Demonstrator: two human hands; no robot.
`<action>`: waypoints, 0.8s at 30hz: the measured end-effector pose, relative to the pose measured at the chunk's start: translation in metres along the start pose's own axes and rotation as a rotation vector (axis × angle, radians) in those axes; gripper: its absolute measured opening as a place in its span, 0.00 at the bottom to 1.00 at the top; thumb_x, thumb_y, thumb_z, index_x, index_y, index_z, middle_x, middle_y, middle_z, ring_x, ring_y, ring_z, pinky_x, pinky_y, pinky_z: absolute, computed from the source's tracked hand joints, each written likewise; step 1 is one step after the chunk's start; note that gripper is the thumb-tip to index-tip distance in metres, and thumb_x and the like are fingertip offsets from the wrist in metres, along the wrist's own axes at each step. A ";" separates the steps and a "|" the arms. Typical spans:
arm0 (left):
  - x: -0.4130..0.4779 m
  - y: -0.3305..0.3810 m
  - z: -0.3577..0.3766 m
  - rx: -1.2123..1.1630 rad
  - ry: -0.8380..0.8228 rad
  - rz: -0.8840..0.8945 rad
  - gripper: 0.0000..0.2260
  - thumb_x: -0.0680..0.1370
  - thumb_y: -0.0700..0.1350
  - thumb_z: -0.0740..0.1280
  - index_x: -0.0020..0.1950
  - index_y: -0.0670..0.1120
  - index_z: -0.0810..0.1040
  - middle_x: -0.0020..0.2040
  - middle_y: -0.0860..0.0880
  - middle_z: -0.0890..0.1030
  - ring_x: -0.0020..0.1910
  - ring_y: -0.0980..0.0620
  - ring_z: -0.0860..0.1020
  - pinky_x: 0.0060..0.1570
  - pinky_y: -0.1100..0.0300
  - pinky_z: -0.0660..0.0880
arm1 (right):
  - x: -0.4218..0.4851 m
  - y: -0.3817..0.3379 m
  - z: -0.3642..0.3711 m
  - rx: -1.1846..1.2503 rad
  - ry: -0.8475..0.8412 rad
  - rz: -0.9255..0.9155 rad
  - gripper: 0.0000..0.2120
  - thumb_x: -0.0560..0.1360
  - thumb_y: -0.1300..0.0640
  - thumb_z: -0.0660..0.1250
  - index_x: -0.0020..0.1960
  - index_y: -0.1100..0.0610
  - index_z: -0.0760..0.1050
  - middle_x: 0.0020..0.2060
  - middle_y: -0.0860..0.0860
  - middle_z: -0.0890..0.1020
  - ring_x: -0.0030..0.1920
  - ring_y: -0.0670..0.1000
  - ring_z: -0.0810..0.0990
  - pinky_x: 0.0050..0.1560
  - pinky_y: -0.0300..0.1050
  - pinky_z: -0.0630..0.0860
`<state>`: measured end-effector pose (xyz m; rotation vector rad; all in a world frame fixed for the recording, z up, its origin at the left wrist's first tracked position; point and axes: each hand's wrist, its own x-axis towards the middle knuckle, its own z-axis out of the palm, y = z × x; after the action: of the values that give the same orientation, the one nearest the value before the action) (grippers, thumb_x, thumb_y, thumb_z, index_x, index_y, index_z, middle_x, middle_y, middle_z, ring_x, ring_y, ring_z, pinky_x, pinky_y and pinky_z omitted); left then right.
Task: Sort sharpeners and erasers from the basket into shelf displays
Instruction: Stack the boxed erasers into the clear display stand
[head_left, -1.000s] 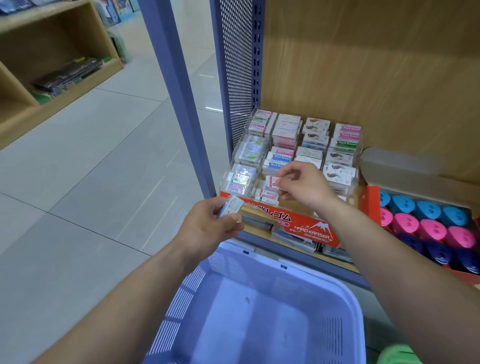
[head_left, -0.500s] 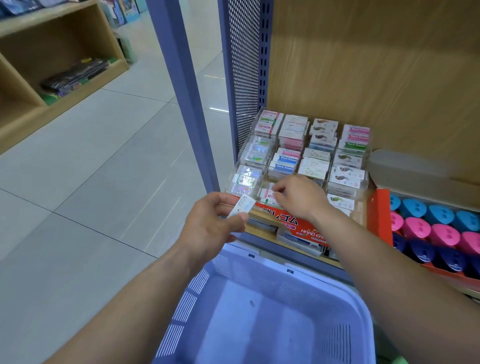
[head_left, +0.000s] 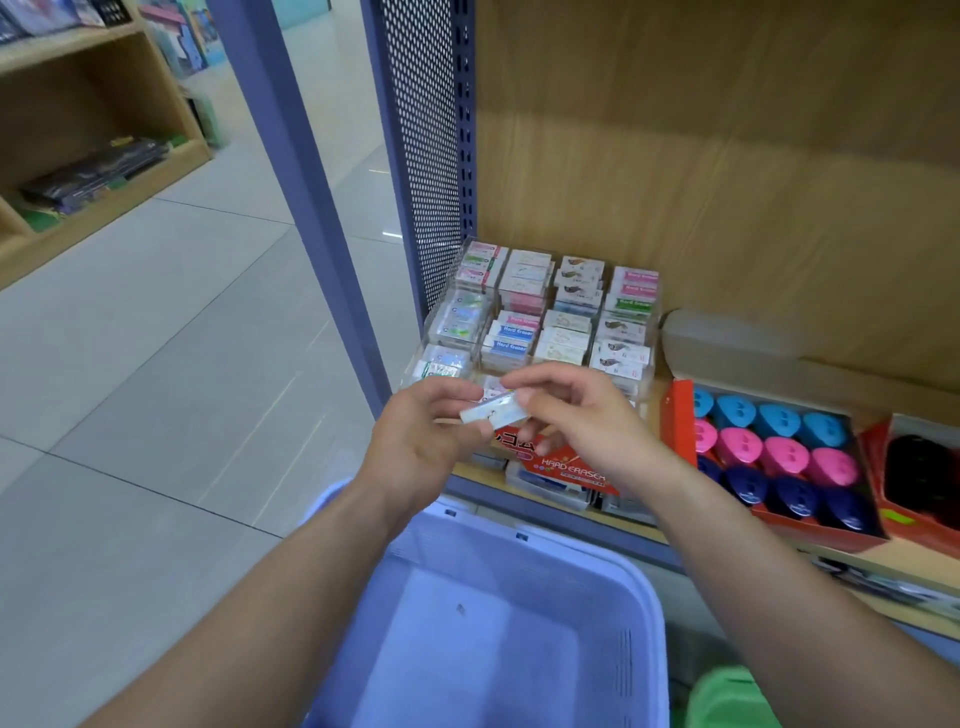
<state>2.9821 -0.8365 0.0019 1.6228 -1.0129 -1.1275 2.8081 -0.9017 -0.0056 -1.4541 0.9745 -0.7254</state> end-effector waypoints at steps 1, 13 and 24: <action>0.000 0.002 0.003 -0.006 0.003 0.004 0.12 0.74 0.37 0.76 0.52 0.50 0.81 0.51 0.45 0.83 0.45 0.46 0.85 0.38 0.65 0.75 | -0.003 -0.001 -0.005 -0.024 -0.008 -0.006 0.09 0.79 0.63 0.69 0.54 0.52 0.83 0.45 0.53 0.81 0.37 0.51 0.82 0.37 0.46 0.79; 0.003 0.009 0.033 -0.023 -0.067 0.084 0.13 0.76 0.33 0.72 0.55 0.49 0.83 0.49 0.48 0.85 0.43 0.57 0.84 0.40 0.65 0.79 | -0.006 0.003 -0.048 -0.009 -0.004 0.112 0.08 0.77 0.66 0.71 0.55 0.59 0.80 0.42 0.54 0.83 0.39 0.51 0.83 0.44 0.46 0.83; 0.015 -0.018 0.014 0.820 -0.094 0.154 0.26 0.77 0.52 0.72 0.74 0.55 0.71 0.73 0.56 0.71 0.71 0.53 0.69 0.66 0.58 0.68 | 0.039 0.035 -0.056 -0.668 0.177 0.030 0.05 0.75 0.55 0.74 0.47 0.49 0.78 0.40 0.45 0.81 0.42 0.45 0.81 0.42 0.43 0.79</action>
<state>2.9751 -0.8484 -0.0212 2.0661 -1.7809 -0.7126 2.7715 -0.9618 -0.0372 -1.9624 1.4615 -0.5309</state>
